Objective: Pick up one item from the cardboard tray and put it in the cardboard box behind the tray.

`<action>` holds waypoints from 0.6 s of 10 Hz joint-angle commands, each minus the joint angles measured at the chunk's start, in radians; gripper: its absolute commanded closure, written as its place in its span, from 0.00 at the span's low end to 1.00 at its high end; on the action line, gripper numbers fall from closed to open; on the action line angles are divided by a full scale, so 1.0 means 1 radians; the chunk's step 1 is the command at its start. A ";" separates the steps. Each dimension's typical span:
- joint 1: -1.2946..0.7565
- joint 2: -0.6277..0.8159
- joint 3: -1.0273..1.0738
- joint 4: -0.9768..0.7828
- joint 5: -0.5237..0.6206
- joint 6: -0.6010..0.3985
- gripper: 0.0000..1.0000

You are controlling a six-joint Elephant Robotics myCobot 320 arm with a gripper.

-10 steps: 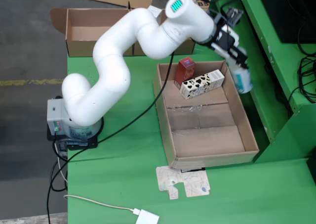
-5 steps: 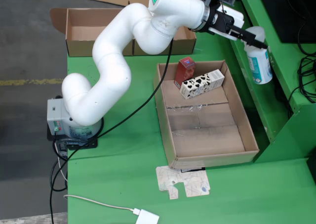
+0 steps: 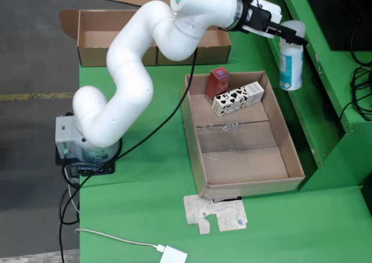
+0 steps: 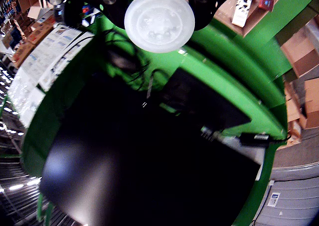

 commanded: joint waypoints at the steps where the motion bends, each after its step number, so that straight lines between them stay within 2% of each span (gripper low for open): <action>1: 0.095 0.068 0.024 -0.141 0.080 0.019 1.00; 3: 0.202 0.123 0.024 -0.325 0.120 0.038 1.00; 4: 0.202 0.123 0.024 -0.325 0.120 0.038 1.00; 5: 0.345 0.178 0.024 -0.504 0.128 0.049 1.00; 6: 0.345 0.178 0.024 -0.504 0.128 0.049 1.00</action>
